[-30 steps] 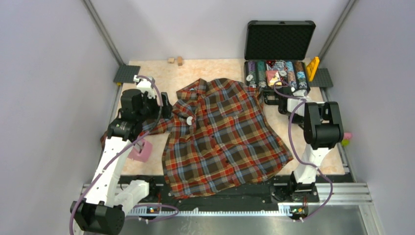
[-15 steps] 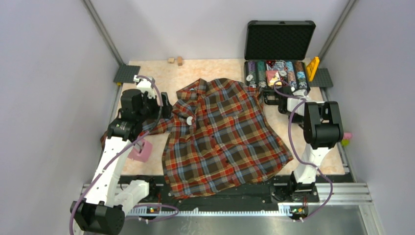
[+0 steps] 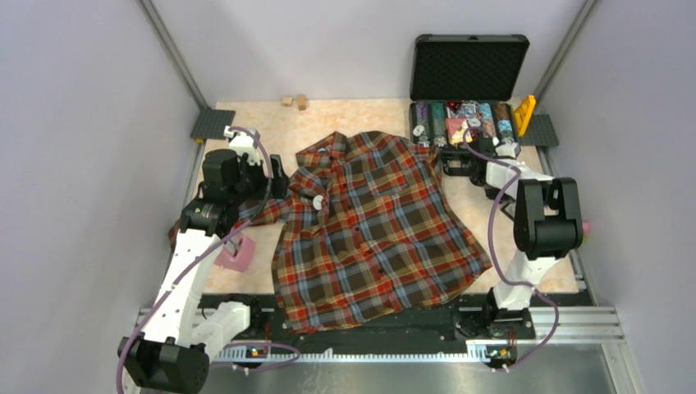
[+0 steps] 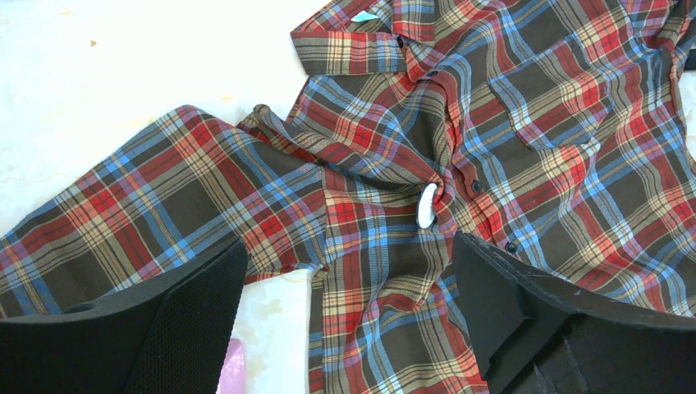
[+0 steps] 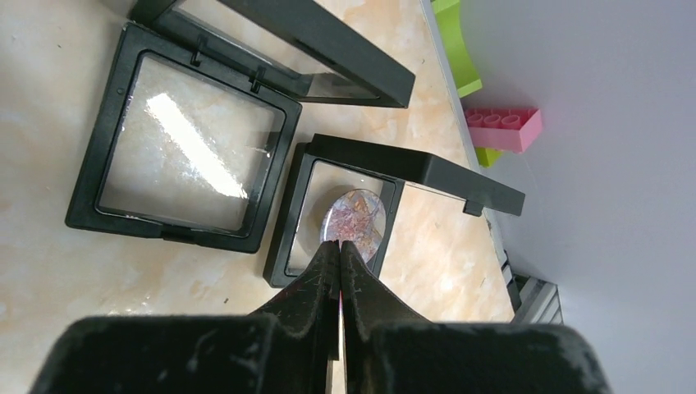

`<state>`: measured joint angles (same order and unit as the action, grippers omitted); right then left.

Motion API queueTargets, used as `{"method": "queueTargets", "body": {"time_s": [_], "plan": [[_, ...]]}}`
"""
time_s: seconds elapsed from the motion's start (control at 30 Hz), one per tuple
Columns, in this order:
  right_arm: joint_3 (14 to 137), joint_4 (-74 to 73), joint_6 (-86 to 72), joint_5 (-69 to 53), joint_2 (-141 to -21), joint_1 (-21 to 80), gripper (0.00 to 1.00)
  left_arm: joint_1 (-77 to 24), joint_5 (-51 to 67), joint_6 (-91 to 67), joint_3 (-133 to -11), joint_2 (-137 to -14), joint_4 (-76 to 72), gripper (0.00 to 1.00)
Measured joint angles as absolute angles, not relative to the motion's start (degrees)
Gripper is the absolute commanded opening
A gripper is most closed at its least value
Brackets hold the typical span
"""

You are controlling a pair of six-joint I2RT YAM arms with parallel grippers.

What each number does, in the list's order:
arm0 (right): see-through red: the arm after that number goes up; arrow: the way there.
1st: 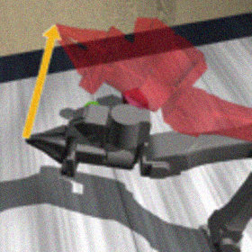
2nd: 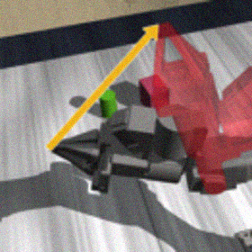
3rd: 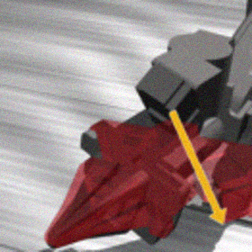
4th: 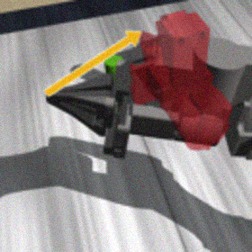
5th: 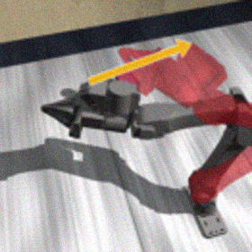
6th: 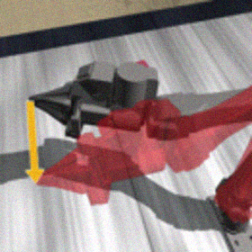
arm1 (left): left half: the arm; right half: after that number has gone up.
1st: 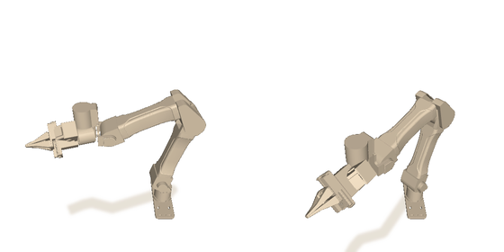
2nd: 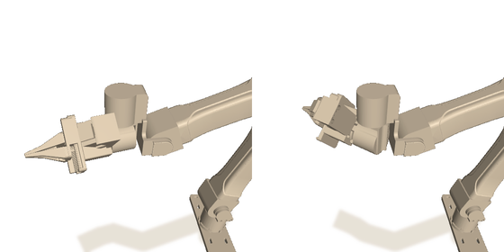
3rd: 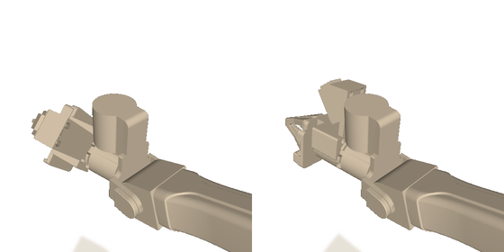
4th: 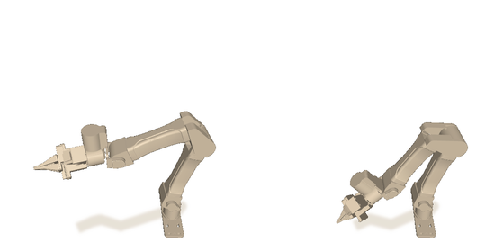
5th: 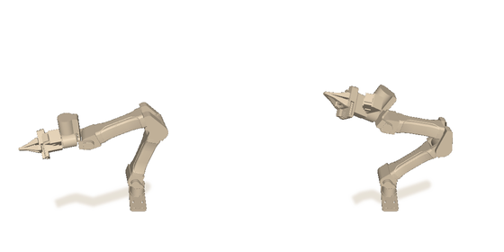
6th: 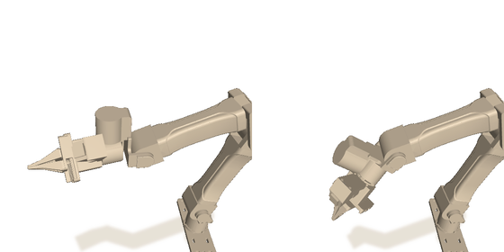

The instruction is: Pin the brooch onto the clothing

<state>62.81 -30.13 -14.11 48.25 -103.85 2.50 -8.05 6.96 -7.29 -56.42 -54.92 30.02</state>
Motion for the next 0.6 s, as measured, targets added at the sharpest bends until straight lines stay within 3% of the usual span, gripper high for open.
{"method": "queueTargets", "body": {"time_s": [0.2, 0.43, 0.6], "plan": [[62.8, -30.0, -14.2, 47.5, -102.3, 2.6, 0.0, -8.1, 7.0, -7.3, -56.4, -54.9, 30.0, 0.98], [62.8, -30.5, -15.8, 47.5, -102.5, 2.6, 0.25, -8.1, 6.9, -7.3, -56.4, -54.9, 30.0, 0.98], [62.7, -30.2, -17.3, 45.9, -102.5, 2.6, 0.32, -8.1, 6.6, -7.3, -56.4, -54.9, 30.0, 0.98]]}}
